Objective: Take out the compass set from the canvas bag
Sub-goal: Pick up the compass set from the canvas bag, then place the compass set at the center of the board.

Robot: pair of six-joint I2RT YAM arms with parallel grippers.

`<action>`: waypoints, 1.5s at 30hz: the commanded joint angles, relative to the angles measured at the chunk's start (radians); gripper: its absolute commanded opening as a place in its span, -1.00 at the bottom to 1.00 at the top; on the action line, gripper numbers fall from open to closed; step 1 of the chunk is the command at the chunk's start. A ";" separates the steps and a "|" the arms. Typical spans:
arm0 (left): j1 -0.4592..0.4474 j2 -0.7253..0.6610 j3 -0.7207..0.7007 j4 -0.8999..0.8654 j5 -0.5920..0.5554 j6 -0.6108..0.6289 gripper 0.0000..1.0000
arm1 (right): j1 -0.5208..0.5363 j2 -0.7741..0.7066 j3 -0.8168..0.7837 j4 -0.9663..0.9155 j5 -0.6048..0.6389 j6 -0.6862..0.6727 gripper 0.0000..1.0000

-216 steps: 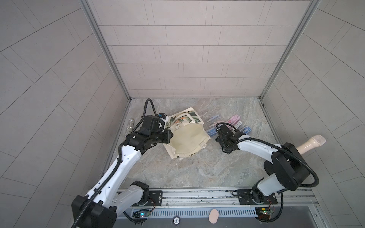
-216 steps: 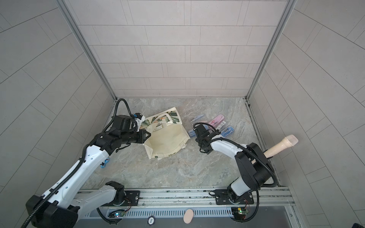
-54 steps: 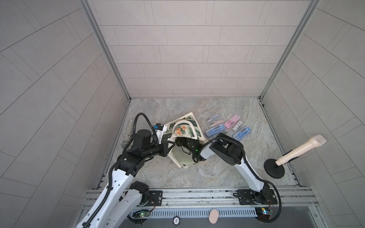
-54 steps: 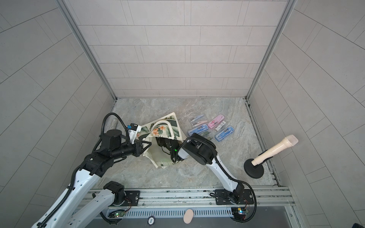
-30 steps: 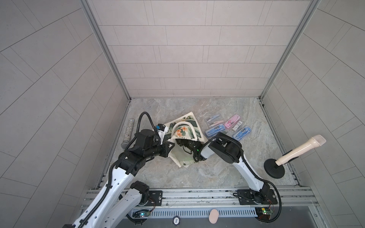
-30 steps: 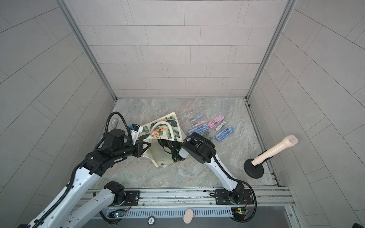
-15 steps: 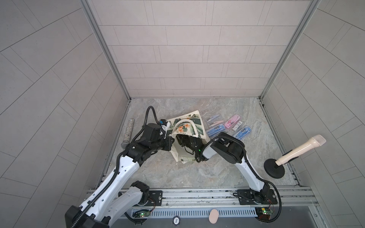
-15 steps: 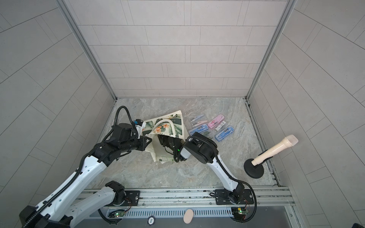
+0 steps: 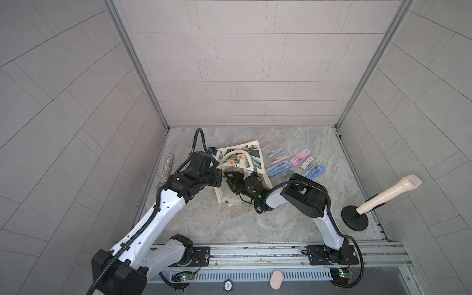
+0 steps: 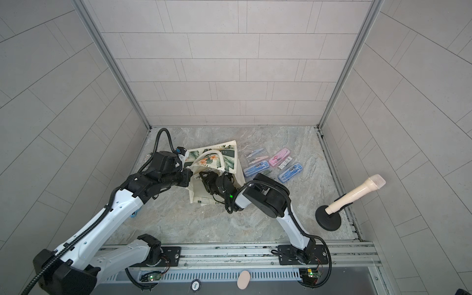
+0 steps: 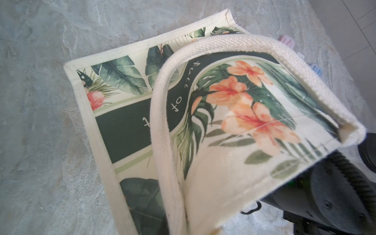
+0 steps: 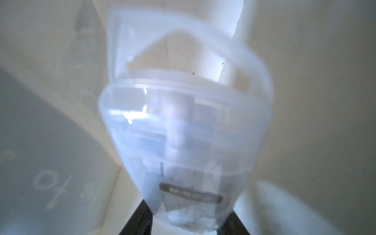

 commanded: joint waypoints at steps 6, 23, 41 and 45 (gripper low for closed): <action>0.016 0.048 0.066 -0.062 -0.084 0.011 -1.00 | 0.041 -0.125 -0.060 -0.033 -0.012 -0.009 -0.07; 0.035 0.024 0.062 -0.065 -0.082 -0.002 -1.00 | 0.075 -0.602 -0.318 -0.376 -0.120 -0.191 -0.07; 0.036 0.089 0.093 -0.012 -0.049 -0.033 -1.00 | -0.273 -1.572 -0.361 -1.527 -0.154 -0.489 -0.05; 0.036 0.084 0.101 -0.013 -0.038 -0.031 -1.00 | -0.497 -1.709 -0.484 -1.638 -0.298 -0.472 -0.05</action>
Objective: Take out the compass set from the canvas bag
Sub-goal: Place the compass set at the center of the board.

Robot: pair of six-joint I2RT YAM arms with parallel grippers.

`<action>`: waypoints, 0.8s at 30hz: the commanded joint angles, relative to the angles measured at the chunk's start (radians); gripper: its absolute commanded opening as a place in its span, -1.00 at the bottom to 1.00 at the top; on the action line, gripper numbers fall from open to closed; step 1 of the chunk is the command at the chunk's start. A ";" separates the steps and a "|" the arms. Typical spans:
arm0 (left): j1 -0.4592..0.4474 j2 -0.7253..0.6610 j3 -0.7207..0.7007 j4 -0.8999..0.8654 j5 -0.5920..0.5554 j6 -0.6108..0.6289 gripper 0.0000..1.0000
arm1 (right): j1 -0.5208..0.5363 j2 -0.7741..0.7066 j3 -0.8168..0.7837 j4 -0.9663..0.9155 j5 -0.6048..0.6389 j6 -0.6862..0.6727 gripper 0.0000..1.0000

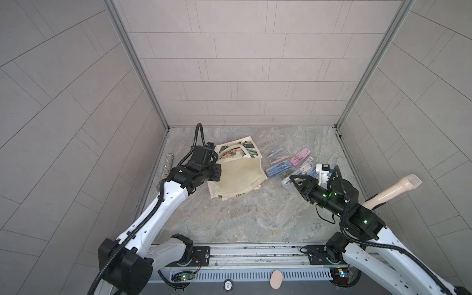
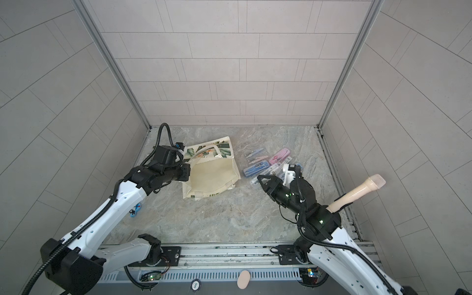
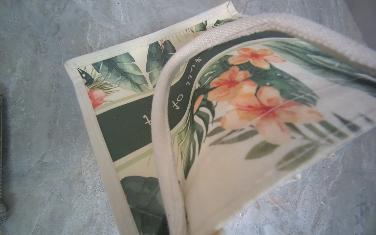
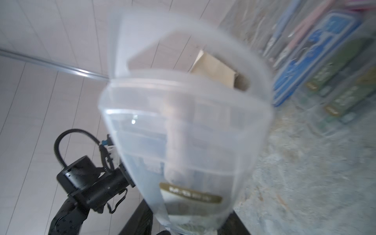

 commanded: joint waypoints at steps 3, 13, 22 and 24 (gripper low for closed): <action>0.005 -0.015 0.037 0.013 0.015 -0.019 -1.00 | -0.210 -0.074 -0.147 -0.227 -0.214 -0.010 -0.05; 0.006 -0.057 0.060 0.009 0.086 -0.056 -1.00 | -0.289 0.152 -0.218 -0.135 -0.223 -0.040 0.00; 0.006 -0.067 0.067 0.001 0.124 -0.056 -1.00 | -0.344 0.360 -0.206 -0.028 -0.200 -0.096 0.01; 0.006 -0.066 0.071 0.001 0.130 -0.056 -1.00 | -0.359 0.409 -0.208 0.003 -0.219 -0.089 0.02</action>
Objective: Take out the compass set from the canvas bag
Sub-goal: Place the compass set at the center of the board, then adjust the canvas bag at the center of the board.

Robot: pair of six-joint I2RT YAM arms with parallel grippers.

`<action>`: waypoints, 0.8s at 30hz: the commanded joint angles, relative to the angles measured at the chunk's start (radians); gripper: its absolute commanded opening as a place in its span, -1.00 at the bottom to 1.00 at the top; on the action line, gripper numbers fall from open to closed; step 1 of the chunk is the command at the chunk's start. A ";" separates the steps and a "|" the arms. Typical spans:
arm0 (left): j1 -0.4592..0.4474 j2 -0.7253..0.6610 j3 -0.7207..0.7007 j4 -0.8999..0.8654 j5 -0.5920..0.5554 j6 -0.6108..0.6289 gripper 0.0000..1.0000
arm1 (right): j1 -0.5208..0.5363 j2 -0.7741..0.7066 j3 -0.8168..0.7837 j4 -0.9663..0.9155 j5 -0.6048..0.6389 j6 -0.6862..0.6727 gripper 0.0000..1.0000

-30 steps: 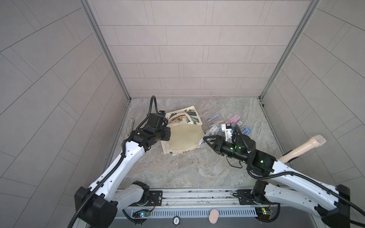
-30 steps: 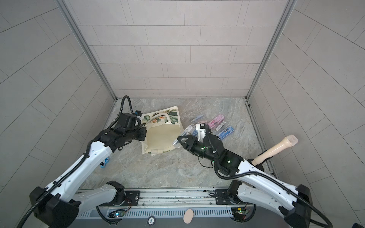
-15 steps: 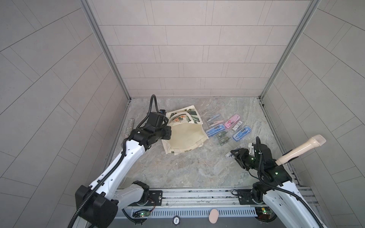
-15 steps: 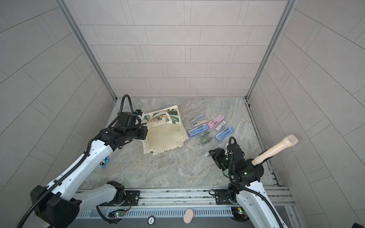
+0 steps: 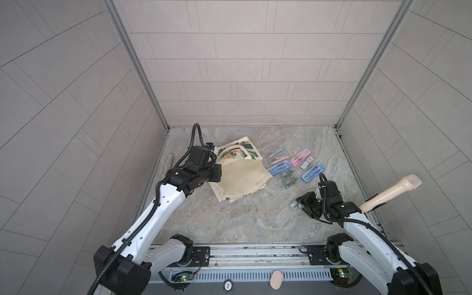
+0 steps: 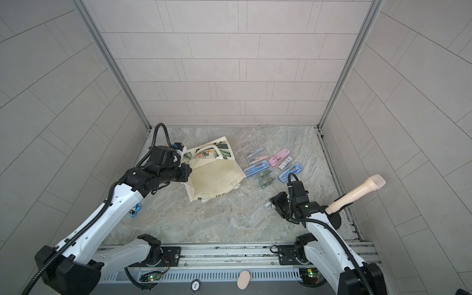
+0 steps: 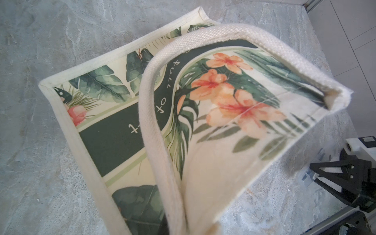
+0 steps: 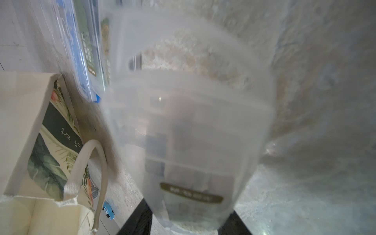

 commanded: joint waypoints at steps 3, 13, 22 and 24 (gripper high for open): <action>0.006 -0.023 0.062 0.027 0.027 -0.014 -1.00 | -0.027 0.092 0.015 0.097 -0.019 -0.008 0.02; 0.006 -0.013 0.061 0.041 0.039 -0.024 -1.00 | -0.060 0.259 0.087 0.140 -0.064 -0.015 0.04; 0.006 -0.018 0.077 0.018 0.032 -0.011 -1.00 | -0.067 0.397 0.169 0.135 -0.109 -0.038 0.14; 0.006 -0.022 0.077 0.013 0.030 -0.010 -1.00 | -0.072 0.387 0.168 0.132 -0.100 -0.037 0.18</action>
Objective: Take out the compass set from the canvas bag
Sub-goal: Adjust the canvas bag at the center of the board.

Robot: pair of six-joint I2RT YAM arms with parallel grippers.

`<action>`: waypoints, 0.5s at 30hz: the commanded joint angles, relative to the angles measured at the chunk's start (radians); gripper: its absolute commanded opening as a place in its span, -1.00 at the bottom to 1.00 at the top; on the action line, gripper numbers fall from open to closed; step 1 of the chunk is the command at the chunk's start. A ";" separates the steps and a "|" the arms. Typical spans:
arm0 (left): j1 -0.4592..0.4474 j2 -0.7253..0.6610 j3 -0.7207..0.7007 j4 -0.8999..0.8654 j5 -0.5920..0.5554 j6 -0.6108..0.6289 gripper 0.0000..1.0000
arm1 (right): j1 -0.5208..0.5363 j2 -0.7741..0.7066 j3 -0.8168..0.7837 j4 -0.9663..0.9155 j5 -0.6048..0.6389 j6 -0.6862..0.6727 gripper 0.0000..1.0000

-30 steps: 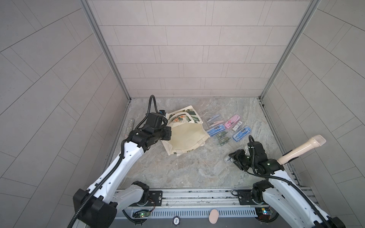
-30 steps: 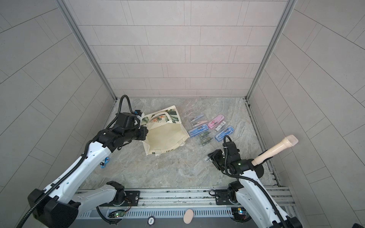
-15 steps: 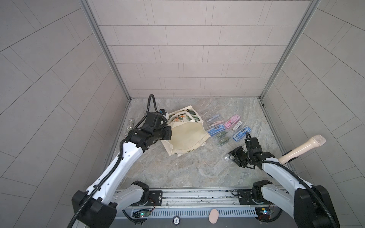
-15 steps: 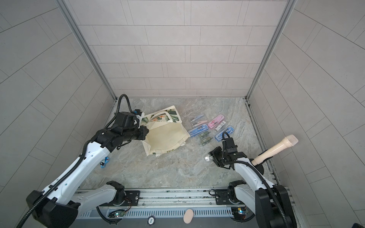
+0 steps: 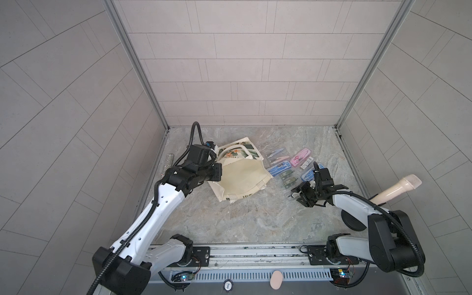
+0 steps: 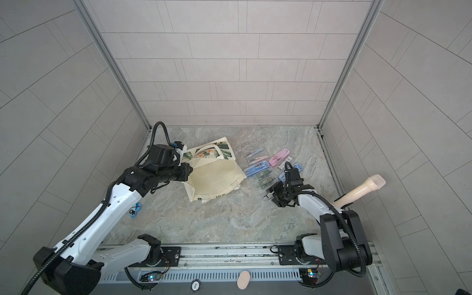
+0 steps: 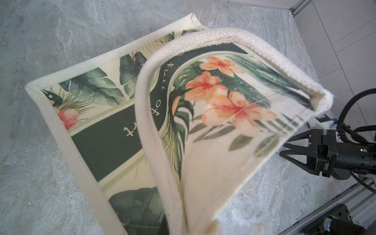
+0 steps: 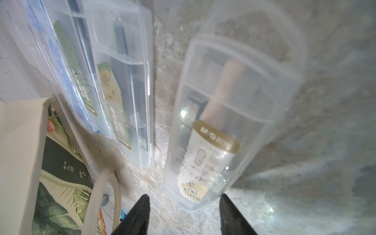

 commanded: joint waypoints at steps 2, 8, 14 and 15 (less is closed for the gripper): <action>0.005 -0.027 0.044 0.030 -0.001 0.000 -1.00 | -0.013 -0.019 0.011 -0.019 0.006 -0.017 0.24; 0.008 -0.028 0.053 0.023 -0.002 0.000 -1.00 | -0.030 -0.069 0.024 -0.098 0.007 -0.092 0.43; 0.015 -0.037 0.091 0.026 0.014 -0.008 -1.00 | -0.031 -0.172 0.113 -0.323 0.166 -0.280 0.46; 0.021 -0.034 0.100 0.028 0.025 -0.013 -1.00 | -0.033 -0.169 0.109 -0.322 0.175 -0.282 0.46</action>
